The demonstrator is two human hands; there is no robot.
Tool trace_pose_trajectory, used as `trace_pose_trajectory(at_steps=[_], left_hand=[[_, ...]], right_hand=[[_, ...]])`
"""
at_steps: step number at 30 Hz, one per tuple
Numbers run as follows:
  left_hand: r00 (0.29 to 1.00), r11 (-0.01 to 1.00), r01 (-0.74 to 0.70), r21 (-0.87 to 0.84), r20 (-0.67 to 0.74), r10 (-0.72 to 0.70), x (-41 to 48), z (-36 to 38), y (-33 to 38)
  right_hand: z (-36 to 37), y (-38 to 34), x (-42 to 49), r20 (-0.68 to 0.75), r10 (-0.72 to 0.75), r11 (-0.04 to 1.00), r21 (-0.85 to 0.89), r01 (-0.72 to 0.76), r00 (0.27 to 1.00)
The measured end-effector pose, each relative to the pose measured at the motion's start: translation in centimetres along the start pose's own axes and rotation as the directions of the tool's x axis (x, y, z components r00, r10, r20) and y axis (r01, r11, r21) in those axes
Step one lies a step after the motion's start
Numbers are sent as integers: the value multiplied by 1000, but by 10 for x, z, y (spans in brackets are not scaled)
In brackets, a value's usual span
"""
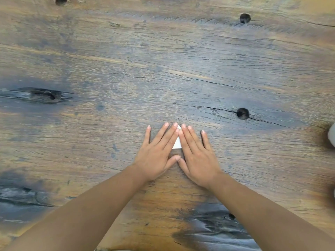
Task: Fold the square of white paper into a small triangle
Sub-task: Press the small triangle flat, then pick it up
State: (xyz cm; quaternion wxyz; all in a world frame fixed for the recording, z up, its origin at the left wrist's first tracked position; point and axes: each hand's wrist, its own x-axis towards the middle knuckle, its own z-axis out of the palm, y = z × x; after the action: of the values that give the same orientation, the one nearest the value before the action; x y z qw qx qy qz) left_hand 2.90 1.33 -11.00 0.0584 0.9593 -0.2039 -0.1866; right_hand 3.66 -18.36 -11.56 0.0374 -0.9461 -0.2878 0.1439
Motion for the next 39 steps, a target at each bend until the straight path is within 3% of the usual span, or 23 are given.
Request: trace_pose_trajectory(at_steps=[8, 17, 23, 34, 39], left_hand=[[1000, 1000, -6, 18, -12, 6, -16, 4, -16], [996, 996, 90, 14, 0, -90, -65, 5, -29], [996, 999, -34, -15, -81, 33, -13, -2, 0], [998, 998, -54, 36, -13, 55, -20, 2, -21], [1000, 999, -2, 33, 16, 1, -44, 4, -30]], right_hand=[[3, -1, 1, -26, -9, 1000, -18, 8, 1000], [5, -1, 2, -27, -9, 1000, -17, 8, 1000], [5, 0, 2, -26, -19, 999, -31, 18, 999], [3, -1, 2, -28, -6, 1000, -21, 5, 1000], [2, -2, 2, -6, 0, 1000, -19, 0, 1000]])
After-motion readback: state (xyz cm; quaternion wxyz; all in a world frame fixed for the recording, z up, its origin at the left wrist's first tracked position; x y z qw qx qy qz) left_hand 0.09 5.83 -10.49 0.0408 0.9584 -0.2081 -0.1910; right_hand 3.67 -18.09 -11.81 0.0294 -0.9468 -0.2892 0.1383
